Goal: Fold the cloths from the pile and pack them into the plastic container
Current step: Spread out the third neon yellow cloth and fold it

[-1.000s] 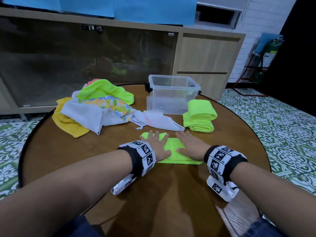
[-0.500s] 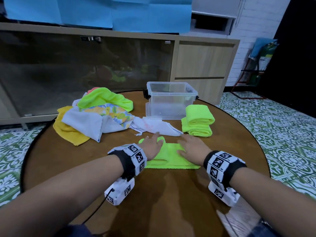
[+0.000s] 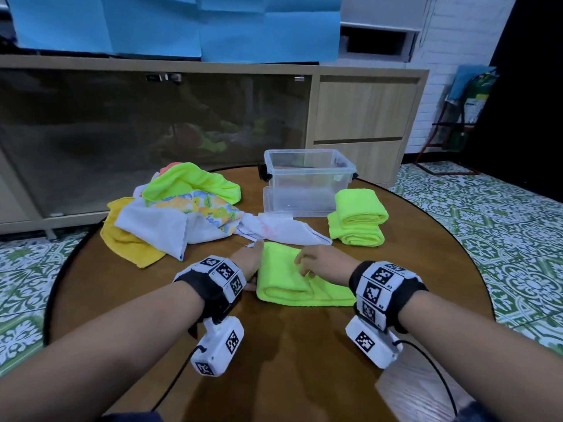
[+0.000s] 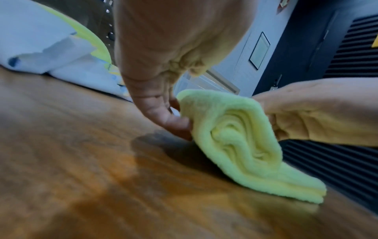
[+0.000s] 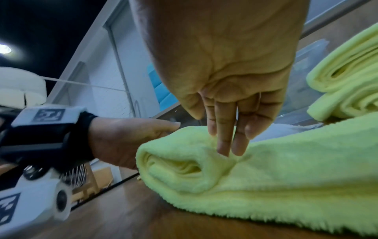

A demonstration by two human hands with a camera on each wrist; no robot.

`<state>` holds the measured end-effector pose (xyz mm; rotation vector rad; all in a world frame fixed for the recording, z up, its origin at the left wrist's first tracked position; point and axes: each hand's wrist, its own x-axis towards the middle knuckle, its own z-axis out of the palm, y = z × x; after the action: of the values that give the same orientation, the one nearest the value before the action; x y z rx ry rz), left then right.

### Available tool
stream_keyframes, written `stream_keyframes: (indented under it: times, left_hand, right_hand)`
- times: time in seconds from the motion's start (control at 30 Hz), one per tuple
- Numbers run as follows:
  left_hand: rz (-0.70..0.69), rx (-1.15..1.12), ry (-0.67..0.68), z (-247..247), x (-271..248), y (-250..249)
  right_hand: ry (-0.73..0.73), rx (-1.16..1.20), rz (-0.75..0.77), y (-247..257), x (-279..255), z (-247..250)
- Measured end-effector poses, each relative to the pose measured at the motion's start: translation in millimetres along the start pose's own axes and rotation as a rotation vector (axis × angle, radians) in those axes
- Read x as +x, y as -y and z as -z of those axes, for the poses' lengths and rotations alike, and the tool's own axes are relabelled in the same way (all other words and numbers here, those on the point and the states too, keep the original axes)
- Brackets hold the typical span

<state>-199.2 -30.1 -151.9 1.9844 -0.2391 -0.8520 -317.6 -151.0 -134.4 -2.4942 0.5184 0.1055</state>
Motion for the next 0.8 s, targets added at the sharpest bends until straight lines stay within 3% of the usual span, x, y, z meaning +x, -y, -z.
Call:
stream_keyframes:
  times: [0.13, 0.3, 0.43, 0.6, 0.8]
  left_hand:
    - [-0.106, -0.19, 0.124, -7, -11, -9]
    - [-0.396, -0.049, 0.228, -25, -17, -11]
    - [-0.572, 0.223, 0.147, -44, -10, -10]
    - [-0.514, 0.35, 0.117, -64, -5, -7]
    - [-0.506, 0.436, 0.101, -80, -10, -14]
  right_hand:
    - [0.092, 0.316, -0.163, 2, -10, 18]
    - [0.072, 0.503, -0.262, -17, -15, 37]
    - [0.099, 0.712, -0.269, -31, -20, 37]
    - [0.065, 0.875, -0.314, -54, -21, 35]
    - [0.048, 0.907, -0.356, -71, -24, 36]
